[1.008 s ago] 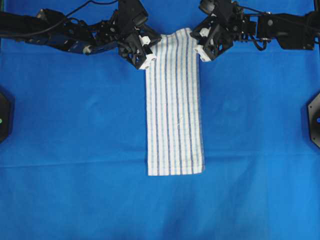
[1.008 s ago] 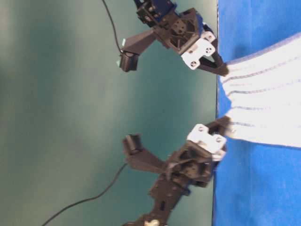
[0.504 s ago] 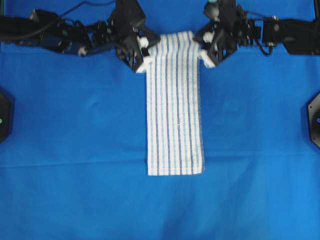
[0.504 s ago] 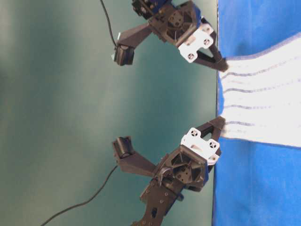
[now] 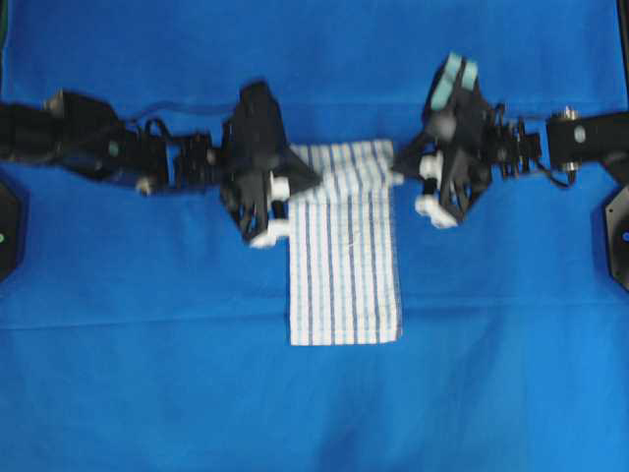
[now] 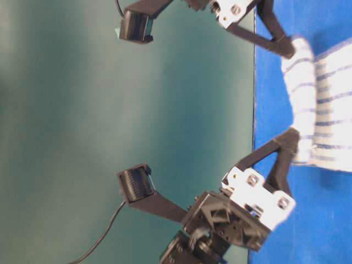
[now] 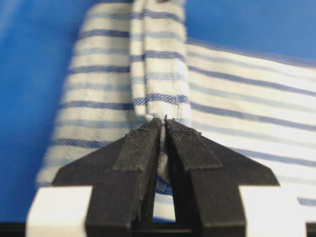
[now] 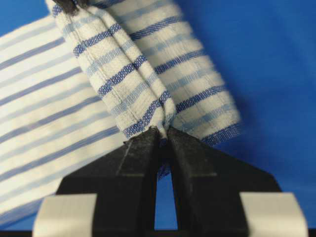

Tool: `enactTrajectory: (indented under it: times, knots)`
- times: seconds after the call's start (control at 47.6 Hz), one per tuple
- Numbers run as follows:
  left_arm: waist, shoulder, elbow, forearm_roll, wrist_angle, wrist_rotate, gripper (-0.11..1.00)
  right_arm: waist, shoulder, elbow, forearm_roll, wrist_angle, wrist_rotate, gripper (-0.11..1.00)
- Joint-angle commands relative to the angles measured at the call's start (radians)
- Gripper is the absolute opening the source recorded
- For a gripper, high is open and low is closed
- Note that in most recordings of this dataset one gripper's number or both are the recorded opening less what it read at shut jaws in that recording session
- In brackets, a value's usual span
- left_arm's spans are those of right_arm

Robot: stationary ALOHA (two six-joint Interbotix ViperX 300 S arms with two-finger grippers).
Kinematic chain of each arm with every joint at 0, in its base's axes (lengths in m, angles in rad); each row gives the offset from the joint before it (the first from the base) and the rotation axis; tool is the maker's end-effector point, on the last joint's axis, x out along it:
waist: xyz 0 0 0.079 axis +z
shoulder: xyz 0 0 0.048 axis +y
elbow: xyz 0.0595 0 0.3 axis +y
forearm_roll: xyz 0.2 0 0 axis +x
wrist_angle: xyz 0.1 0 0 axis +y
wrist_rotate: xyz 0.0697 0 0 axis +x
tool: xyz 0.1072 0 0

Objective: Fold the blue towel.
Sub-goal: 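Fold the far end toward the near end and release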

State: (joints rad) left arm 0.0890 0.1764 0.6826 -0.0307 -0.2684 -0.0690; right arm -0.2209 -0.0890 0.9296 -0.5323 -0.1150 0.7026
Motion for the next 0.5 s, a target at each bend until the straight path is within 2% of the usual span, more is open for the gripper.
enactTrajectory:
  times: [0.0, 0.231, 0.483]
  knots:
    - [-0.044, -0.035, -0.006, -0.002, 0.014, -0.012, 0.02, 0.051, -0.02, -0.005, 0.014, -0.003, -0.002, 0.09]
    - [-0.152, -0.044, -0.005, -0.002, 0.097, -0.051, 0.02, 0.176, -0.02, 0.005, 0.052, 0.005, -0.002, 0.09]
    - [-0.255, -0.046, -0.023, -0.002, 0.109, -0.066, 0.03, 0.282, -0.02, 0.006, 0.097, 0.049, -0.002, 0.09]
